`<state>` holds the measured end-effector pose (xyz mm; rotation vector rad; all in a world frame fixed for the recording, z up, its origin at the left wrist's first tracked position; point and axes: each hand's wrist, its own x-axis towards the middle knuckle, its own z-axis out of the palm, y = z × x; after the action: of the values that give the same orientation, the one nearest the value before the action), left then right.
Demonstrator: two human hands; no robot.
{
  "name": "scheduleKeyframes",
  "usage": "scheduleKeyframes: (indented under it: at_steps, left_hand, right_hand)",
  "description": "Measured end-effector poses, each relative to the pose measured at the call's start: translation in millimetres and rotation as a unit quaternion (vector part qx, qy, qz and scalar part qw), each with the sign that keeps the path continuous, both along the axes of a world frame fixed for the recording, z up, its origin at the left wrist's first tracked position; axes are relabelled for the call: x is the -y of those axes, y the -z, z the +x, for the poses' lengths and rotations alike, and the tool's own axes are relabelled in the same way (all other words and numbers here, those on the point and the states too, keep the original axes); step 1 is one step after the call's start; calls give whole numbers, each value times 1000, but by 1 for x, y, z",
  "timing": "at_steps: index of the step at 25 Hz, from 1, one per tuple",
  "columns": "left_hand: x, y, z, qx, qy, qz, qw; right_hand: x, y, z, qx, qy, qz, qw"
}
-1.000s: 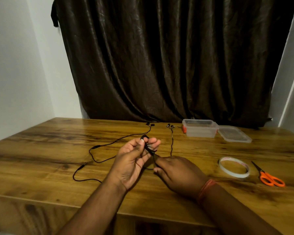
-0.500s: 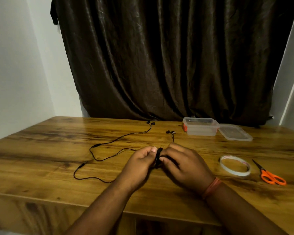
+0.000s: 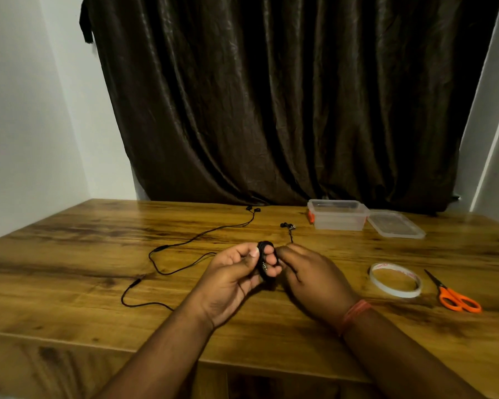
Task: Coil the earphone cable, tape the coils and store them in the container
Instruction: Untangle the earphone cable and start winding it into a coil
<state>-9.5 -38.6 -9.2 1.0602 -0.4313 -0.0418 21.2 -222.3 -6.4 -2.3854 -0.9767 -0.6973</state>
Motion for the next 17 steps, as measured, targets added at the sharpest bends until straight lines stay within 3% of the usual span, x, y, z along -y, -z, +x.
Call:
scheduleKeyframes:
  at_steps: [3, 7, 12, 17]
  left_hand:
    - [-4, -1, 2, -9, -1, -78, 997]
    - [-6, -5, 6, 15, -84, -117, 990]
    - [8, 3, 6, 65, -230, 68, 969]
    - [15, 8, 5, 75, -267, 203, 939]
  right_hand:
    - [-4, 4, -1, 2, -11, -47, 999]
    - [-8, 5, -3, 34, -38, -115, 992]
    - [-8, 1, -9, 96, -54, -145, 983]
    - [-3, -5, -13, 100, -71, -111, 986]
